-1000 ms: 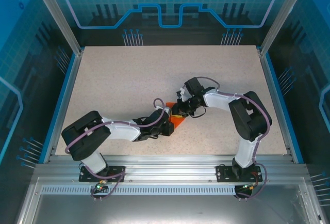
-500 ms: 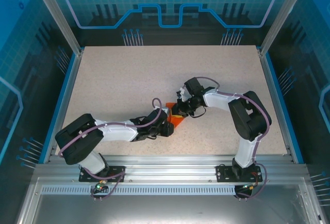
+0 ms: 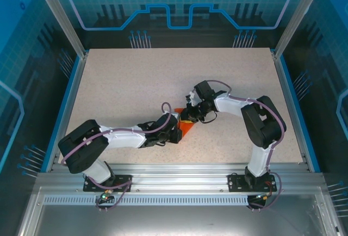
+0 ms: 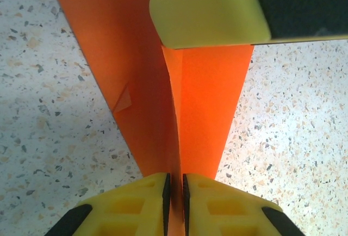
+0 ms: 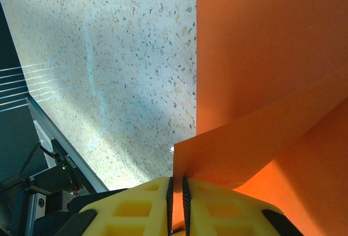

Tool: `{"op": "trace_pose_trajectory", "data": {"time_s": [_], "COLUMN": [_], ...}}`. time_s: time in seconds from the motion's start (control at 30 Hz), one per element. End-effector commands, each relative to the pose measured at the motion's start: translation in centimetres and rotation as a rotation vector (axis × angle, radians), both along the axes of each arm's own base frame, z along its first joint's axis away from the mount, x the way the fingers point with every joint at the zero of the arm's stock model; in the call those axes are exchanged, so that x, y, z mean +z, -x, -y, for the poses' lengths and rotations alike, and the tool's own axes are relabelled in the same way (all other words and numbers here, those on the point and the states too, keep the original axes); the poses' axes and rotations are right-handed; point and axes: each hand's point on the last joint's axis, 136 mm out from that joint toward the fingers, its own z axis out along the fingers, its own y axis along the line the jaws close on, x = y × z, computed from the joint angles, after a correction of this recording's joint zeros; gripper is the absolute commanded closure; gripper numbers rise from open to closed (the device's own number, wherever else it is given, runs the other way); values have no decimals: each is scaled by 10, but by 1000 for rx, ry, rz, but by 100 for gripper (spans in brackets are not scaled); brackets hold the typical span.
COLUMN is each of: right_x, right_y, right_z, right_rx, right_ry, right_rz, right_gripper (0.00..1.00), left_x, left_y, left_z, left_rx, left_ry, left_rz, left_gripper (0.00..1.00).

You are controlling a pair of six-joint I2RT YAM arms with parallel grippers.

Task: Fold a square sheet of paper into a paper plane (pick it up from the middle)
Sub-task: Perform the fourth fold on the wing at the bottom-center of the table.

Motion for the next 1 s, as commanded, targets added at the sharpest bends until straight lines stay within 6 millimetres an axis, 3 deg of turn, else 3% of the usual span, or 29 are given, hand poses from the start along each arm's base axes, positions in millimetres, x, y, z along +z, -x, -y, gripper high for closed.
{"op": "trace_pose_trajectory", "data": {"time_s": [0.0,0.1,0.33,0.43,0.7,0.97], "right_x": [1,1,7,17,37,33], "right_y": [3,3,4,3,-1,20], "right_z": [-4,-4,-3,-1,27,6], "right_rx": [23,25,29,23,-45,35], "right_ry": [2,0,0,-4,-26,-41], "right_rz": [-11,-11,0,31,90,76], "right_gripper": [84,84,84,83,79,82], "left_x": [2,-2,-6,-14,-8,-14], "left_y": [-4,-4,-1,4,15,19], "left_z": [2,5,3,-4,-6,-4], "left_rx": [-6,-11,-3,20,-1,-26], "left_ry": [-25,-24,-7,9,127,142], "left_rz": [3,-7,-16,-31,-20,-45], "left_gripper": [80,82,100,100,100,100]}}
